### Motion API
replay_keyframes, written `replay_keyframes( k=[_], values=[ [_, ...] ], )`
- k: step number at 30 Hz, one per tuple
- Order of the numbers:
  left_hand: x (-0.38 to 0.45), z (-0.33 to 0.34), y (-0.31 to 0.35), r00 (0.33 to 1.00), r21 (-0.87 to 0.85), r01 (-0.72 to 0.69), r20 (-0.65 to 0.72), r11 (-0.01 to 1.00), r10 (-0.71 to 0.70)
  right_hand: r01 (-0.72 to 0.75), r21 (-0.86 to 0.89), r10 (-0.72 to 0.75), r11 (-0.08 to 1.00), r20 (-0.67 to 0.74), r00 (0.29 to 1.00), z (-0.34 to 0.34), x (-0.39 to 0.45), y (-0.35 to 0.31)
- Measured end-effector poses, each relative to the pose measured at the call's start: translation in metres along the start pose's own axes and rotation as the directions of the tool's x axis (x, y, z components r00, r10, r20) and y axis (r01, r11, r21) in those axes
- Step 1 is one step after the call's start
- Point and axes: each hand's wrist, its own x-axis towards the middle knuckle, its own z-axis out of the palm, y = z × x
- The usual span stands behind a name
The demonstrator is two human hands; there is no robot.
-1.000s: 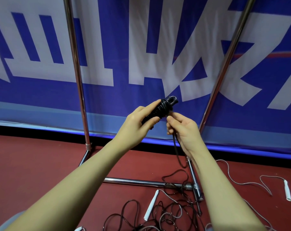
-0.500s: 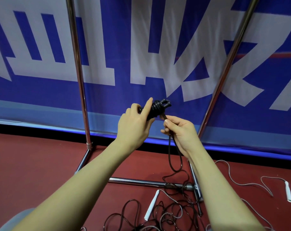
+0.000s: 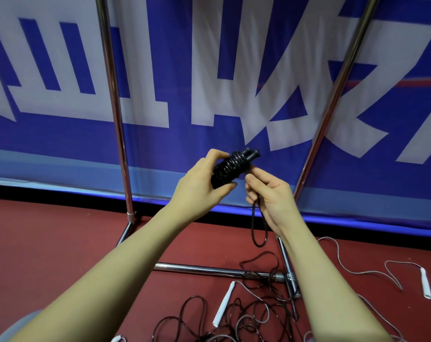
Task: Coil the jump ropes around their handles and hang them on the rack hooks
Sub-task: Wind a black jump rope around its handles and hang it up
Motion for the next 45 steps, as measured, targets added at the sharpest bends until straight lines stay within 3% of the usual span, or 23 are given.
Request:
replay_keyframes(
  k=[4,7,11,13,15,21,25,28,35,38,41,43,45],
  values=[
    [0.002,0.002,-0.006,0.980,0.141,-0.130,-0.131,0.981,0.149,0.012,0.033,-0.012,0.999,0.026,1.000,0.000,-0.002,-0.002],
    [0.004,0.001,-0.012,0.966,0.230,-0.185,-0.136,0.955,0.219,0.041,-0.034,-0.039,0.999,0.035,0.999,-0.001,-0.001,-0.002],
    [0.000,0.000,-0.004,0.982,0.015,-0.171,-0.076,0.985,0.172,0.043,-0.071,-0.043,0.997,0.004,0.999,0.001,0.000,-0.002],
    [-0.002,0.002,0.001,0.995,-0.160,-0.092,-0.041,0.983,0.087,0.047,-0.095,-0.046,0.994,0.016,0.999,0.002,0.000,-0.003],
    [-0.001,0.004,0.002,1.000,-0.214,-0.030,-0.002,0.976,0.031,0.060,-0.138,-0.059,0.989,0.011,0.998,0.002,0.000,-0.003],
    [-0.002,0.008,-0.005,0.990,0.058,-0.138,0.043,0.989,0.136,0.020,-0.058,-0.022,0.998,-0.044,0.999,0.005,-0.001,0.000],
    [-0.002,0.009,-0.004,0.988,0.221,-0.082,-0.108,0.972,0.108,0.016,-0.108,-0.016,0.994,0.005,1.000,0.004,0.002,0.003],
    [-0.004,0.008,-0.004,0.989,0.187,0.012,-0.145,0.982,0.016,-0.026,-0.118,0.031,0.993,0.043,0.999,0.001,0.004,0.004],
    [-0.005,0.005,0.005,0.979,-0.035,0.042,-0.196,0.998,-0.048,-0.124,-0.096,0.131,0.988,0.063,0.989,0.002,0.001,-0.005],
    [-0.003,0.005,0.010,0.987,-0.254,0.033,-0.143,0.967,-0.071,-0.120,0.005,0.120,0.993,0.010,0.993,0.002,0.001,-0.009],
    [0.000,0.004,0.016,0.990,-0.470,0.134,0.016,0.873,-0.143,-0.076,0.073,0.076,0.994,0.003,0.997,0.001,-0.001,-0.010],
    [0.001,0.006,0.015,0.989,-0.430,0.144,0.075,0.891,-0.124,-0.050,0.077,0.053,0.996,-0.033,0.998,0.000,-0.002,-0.008],
    [0.002,0.007,0.010,0.995,-0.198,0.066,0.087,0.978,-0.049,-0.043,0.090,0.050,0.995,-0.070,0.996,0.001,-0.002,-0.006]
  ],
)
